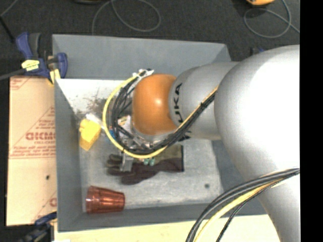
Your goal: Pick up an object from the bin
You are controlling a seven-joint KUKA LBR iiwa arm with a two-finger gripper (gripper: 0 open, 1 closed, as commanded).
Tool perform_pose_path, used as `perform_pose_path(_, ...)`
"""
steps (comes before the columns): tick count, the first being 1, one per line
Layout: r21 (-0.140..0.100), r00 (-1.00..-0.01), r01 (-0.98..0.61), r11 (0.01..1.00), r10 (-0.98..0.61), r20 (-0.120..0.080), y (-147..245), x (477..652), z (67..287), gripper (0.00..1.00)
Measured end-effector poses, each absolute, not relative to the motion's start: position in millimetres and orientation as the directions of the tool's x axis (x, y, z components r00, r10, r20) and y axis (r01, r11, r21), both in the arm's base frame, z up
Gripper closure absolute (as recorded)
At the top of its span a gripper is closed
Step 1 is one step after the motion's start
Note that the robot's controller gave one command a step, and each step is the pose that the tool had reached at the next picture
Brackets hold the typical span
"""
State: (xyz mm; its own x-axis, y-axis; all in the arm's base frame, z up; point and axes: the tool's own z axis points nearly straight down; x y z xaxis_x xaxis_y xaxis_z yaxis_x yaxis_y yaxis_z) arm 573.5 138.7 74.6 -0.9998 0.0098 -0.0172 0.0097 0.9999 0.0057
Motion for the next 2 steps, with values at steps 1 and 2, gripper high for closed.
perform_pose_path(1,0.006,-1.000,0.011,1.000,0.011,-0.017,139,573.5,75,1.00)
perform_pose_path(2,0.008,-0.999,0.036,0.999,0.036,-0.020,133,584.2,199,1.00)
